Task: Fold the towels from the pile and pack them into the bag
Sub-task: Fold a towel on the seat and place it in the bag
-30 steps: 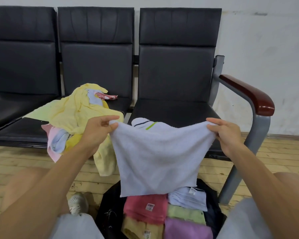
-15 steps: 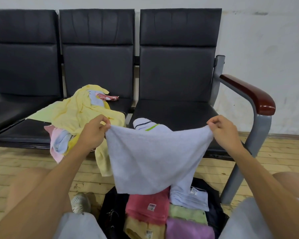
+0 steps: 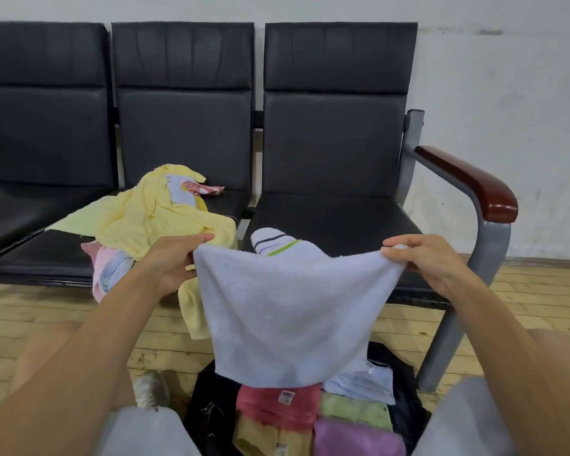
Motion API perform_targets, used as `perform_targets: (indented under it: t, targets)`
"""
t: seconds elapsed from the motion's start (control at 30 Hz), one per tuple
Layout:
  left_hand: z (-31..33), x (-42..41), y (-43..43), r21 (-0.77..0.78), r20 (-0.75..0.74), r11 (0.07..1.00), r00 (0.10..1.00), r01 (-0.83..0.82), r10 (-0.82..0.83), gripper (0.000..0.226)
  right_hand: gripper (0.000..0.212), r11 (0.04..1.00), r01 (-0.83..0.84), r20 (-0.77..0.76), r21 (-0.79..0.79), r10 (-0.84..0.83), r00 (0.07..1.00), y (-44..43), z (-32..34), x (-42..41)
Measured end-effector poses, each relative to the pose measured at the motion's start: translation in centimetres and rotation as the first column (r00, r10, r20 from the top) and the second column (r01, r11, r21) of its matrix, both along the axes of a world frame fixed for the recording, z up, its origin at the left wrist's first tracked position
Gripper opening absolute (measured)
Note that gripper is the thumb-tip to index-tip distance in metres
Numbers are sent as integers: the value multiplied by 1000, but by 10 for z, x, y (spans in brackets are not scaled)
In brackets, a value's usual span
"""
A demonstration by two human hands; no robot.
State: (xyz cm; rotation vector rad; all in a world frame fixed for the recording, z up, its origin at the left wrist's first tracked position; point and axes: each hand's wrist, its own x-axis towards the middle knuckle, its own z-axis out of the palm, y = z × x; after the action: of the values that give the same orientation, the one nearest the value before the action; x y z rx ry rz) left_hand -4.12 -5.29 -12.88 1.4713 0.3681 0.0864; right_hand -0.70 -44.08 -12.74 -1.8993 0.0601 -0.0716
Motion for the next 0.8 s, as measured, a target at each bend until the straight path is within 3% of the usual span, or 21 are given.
perform_targets:
  t: [0.13, 0.23, 0.3, 0.53, 0.67, 0.8]
  targets:
    - [-1, -1, 3, 110, -38, 993, 999, 38, -34, 14, 32, 969, -78, 14, -236, 84, 996, -1, -2, 1]
    - [0, -2, 0, 216, -27, 973, 997, 76, -72, 13, 26, 849, -32, 112, -528, 107, 988, 3, -7, 3]
    - [-1, -2, 0, 231, -55, 966, 992, 120, -111, 12, 18, 779, -10, 133, -626, 120, 984, 4, -11, 7]
    - [-3, -6, -3, 367, -111, 896, 968, 249, -223, 30, 21, 702, 36, 105, -711, 56, 993, -3, -18, 17]
    - [-1, -9, -6, 431, -72, 841, 941, 328, -330, 16, 24, 678, 29, 101, -734, 67, 993, -4, -18, 19]
    - [-6, -9, -6, 645, -94, 686, 926, 336, -365, 13, 24, 679, 52, 126, -732, 60, 990, -6, -20, 20]
